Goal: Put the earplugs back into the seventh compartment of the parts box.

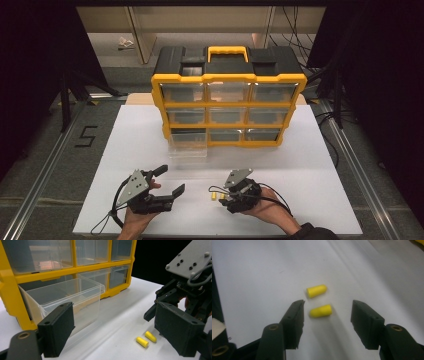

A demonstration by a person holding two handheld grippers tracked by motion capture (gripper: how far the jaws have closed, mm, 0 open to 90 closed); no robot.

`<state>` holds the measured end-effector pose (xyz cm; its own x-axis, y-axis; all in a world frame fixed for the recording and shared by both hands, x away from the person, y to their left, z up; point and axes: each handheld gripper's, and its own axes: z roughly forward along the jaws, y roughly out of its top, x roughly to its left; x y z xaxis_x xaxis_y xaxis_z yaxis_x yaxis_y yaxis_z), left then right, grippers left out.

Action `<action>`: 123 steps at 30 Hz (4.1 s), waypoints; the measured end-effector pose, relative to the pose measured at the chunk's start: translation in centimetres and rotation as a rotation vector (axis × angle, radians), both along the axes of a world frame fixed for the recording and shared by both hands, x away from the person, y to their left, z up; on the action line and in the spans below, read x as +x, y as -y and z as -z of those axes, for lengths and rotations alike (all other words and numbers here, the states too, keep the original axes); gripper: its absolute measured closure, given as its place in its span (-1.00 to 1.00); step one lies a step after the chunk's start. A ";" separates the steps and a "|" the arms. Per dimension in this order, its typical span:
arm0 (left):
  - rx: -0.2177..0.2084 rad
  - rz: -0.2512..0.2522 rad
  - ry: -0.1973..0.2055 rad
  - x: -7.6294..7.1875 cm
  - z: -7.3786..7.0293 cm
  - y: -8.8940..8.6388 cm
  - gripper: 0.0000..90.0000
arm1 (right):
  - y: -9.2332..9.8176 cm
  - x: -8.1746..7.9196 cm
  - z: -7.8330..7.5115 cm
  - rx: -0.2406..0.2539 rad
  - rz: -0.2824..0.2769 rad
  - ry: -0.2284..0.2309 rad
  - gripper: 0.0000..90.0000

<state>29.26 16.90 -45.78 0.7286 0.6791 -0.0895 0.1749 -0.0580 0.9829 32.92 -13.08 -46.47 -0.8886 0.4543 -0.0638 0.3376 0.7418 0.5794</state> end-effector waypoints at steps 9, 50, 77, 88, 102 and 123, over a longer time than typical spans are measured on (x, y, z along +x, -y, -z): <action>0.003 -0.004 0.000 0.0 0.0 0.0 -0.64 | -1.1 0.5 1.1 -0.068 -0.046 -0.007 0.31; -0.004 -0.007 0.003 0.0 0.0 -0.1 -0.64 | -0.8 5.2 -7.8 0.212 0.020 0.157 0.55; -0.011 -0.008 0.005 0.0 0.0 -0.1 -0.63 | -6.5 10.4 -8.3 0.187 0.070 0.136 0.49; -0.013 -0.006 0.002 0.0 0.0 -0.1 -0.63 | -6.6 9.8 -9.3 0.211 0.103 0.173 0.13; -0.012 -0.008 0.004 0.0 0.0 -0.1 -0.63 | -5.1 5.3 -9.6 0.295 0.027 0.185 -0.07; -0.013 -0.003 0.005 0.1 -0.1 0.2 -0.63 | -3.0 2.1 -5.7 0.284 -0.006 0.114 -0.18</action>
<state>29.41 16.74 -45.67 0.7273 0.6798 -0.0944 0.1700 -0.0452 0.9844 35.01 -10.06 -40.78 -0.8858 0.4629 -0.0343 0.2547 0.5465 0.7978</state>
